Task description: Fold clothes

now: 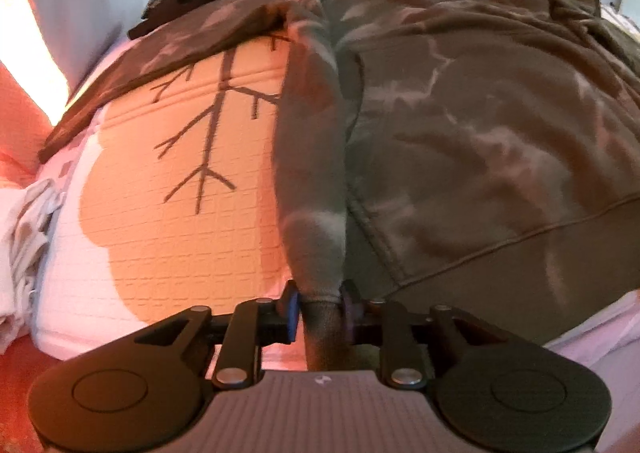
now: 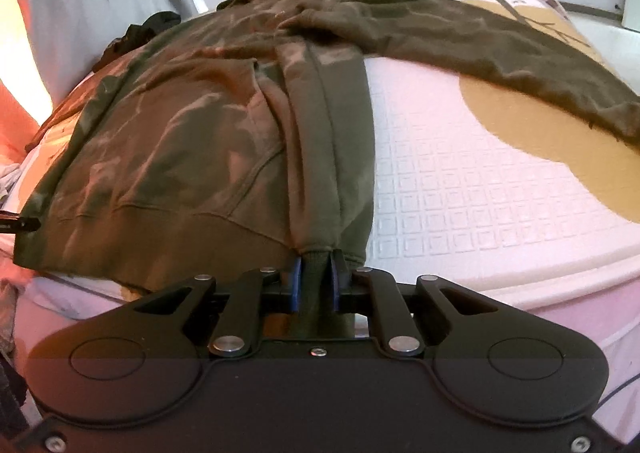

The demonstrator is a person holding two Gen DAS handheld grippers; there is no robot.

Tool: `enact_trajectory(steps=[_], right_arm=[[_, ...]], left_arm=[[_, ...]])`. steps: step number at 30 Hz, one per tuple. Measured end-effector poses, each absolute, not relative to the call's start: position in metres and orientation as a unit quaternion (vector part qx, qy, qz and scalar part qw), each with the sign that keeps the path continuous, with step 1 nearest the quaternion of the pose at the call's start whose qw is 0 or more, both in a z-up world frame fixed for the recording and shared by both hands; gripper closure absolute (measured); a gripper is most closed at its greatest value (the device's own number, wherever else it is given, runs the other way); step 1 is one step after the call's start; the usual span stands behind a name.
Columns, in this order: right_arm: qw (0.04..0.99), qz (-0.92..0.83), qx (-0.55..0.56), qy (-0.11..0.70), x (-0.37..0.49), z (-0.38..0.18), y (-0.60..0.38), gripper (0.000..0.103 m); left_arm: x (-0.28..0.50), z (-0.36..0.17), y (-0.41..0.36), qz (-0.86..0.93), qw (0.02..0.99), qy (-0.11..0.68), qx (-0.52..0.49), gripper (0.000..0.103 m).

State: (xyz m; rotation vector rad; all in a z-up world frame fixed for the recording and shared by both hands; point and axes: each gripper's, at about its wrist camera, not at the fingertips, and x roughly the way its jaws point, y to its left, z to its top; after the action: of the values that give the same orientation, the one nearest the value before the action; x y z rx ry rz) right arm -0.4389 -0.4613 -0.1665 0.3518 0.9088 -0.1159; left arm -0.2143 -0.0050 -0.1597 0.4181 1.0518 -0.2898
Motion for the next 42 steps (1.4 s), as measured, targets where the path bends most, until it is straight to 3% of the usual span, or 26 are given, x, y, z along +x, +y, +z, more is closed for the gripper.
enact_trajectory(steps=[2,3,4,21,23,33,37,42], right_arm=[[0.885,-0.064,0.161,0.432,-0.438,-0.163,-0.462,0.066],[0.887,-0.069,0.155,0.429,-0.438,-0.16,-0.462,0.061],[0.89,-0.066,0.158,0.422,-0.438,-0.157,-0.465,0.062],[0.911,-0.137,0.183,0.342,-0.369,-0.095,-0.522,0.058],[0.915,-0.137,0.184,0.332,-0.353,-0.088,-0.525,0.056],[0.92,-0.162,0.19,0.302,-0.264,-0.055,-0.531,0.044],[0.919,-0.177,0.19,0.298,-0.218,-0.051,-0.546,0.035],[0.921,-0.181,0.184,0.291,-0.147,-0.073,-0.567,0.035]], left_arm=[[-0.214,-0.156,-0.003,-0.13,0.837,0.494,0.198,0.053],[-0.214,-0.154,-0.001,-0.126,0.838,0.492,0.198,0.035],[-0.214,-0.152,0.0,-0.123,0.84,0.49,0.198,0.028],[-0.153,-0.068,-0.019,-0.143,0.887,0.404,0.173,0.026],[-0.141,-0.059,-0.024,-0.148,0.891,0.394,0.168,0.021],[-0.063,-0.027,-0.049,-0.105,0.908,0.386,0.121,0.016],[-0.023,-0.024,-0.062,-0.071,0.911,0.391,0.107,0.013],[0.032,-0.046,-0.097,-0.039,0.906,0.403,0.122,0.013]])
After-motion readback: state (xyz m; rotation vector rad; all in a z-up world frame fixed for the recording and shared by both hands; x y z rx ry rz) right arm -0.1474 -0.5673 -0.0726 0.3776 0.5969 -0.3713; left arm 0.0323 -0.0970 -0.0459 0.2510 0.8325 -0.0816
